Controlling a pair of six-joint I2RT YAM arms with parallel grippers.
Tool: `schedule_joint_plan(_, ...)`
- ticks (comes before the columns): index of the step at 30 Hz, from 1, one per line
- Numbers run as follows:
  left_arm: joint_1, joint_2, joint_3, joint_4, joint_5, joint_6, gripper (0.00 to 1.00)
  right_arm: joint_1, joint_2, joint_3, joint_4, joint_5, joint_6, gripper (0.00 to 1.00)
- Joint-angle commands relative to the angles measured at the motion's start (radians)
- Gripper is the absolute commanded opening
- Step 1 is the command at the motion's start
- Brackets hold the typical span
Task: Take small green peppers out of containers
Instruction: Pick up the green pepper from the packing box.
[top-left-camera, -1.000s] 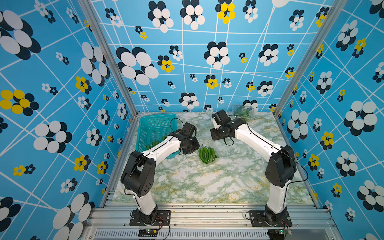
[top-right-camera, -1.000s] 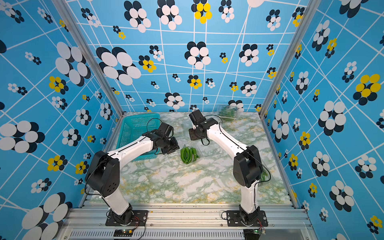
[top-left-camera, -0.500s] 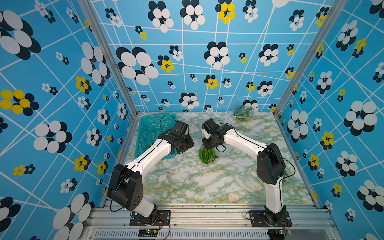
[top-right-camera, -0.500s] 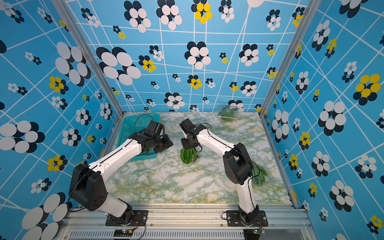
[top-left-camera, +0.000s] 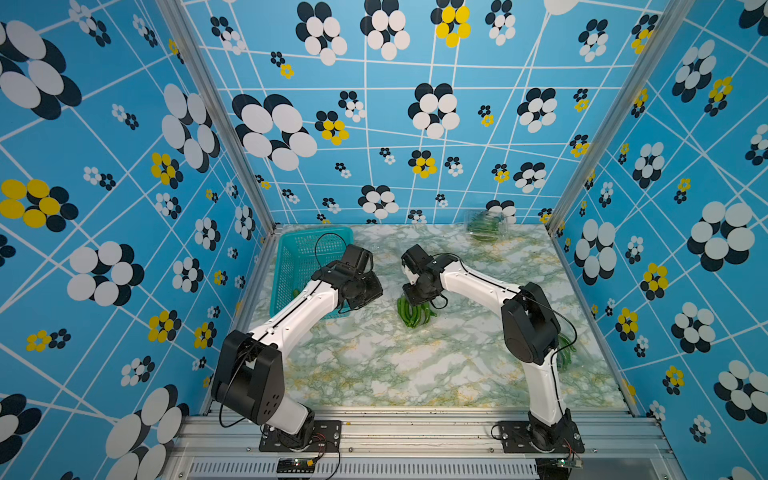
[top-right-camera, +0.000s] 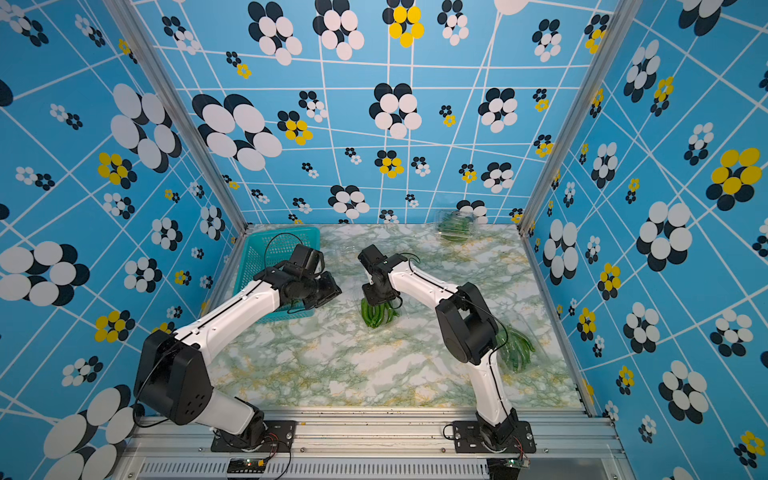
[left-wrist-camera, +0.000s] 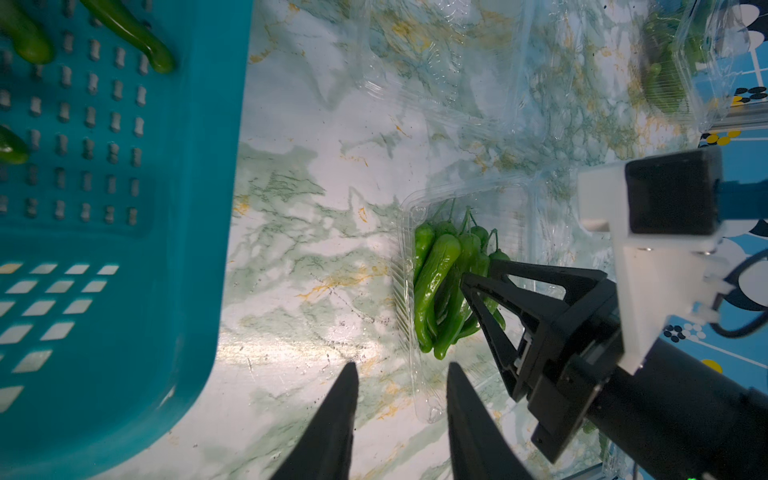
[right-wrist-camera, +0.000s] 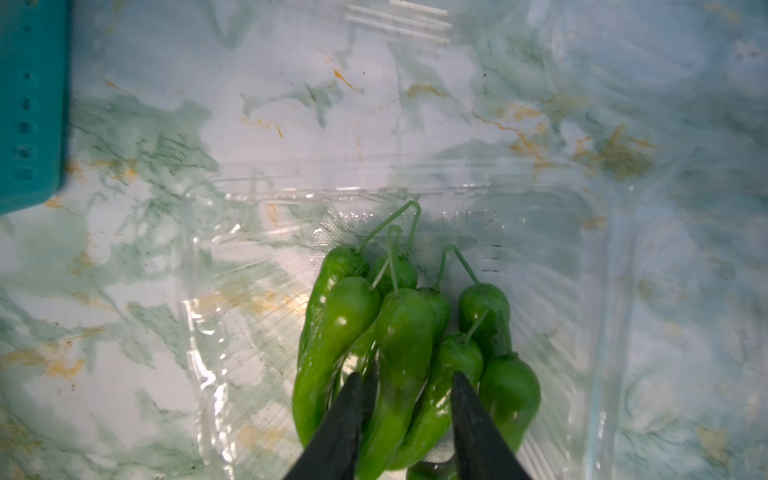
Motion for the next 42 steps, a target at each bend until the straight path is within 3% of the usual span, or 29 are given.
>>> schedule_joint_plan(1,0.018,-0.042,-0.020,0.000,0.010,0.014,0.38,0.006,0.027,-0.009,0.013,-0.005,0.003,0.37)
schedule_joint_plan(18,0.067,-0.082,-0.071,0.025,0.042,0.019,0.38,0.017,0.099,0.053,-0.002,-0.011,-0.015,0.33)
schedule_joint_plan(22,0.073,-0.080,-0.078,0.033,0.048,0.017,0.38,0.017,0.100,0.065,-0.017,-0.004,-0.015,0.18)
schedule_joint_plan(42,0.085,-0.057,-0.080,0.053,0.063,0.014,0.37,0.017,-0.066,0.089,-0.132,0.004,-0.049,0.11)
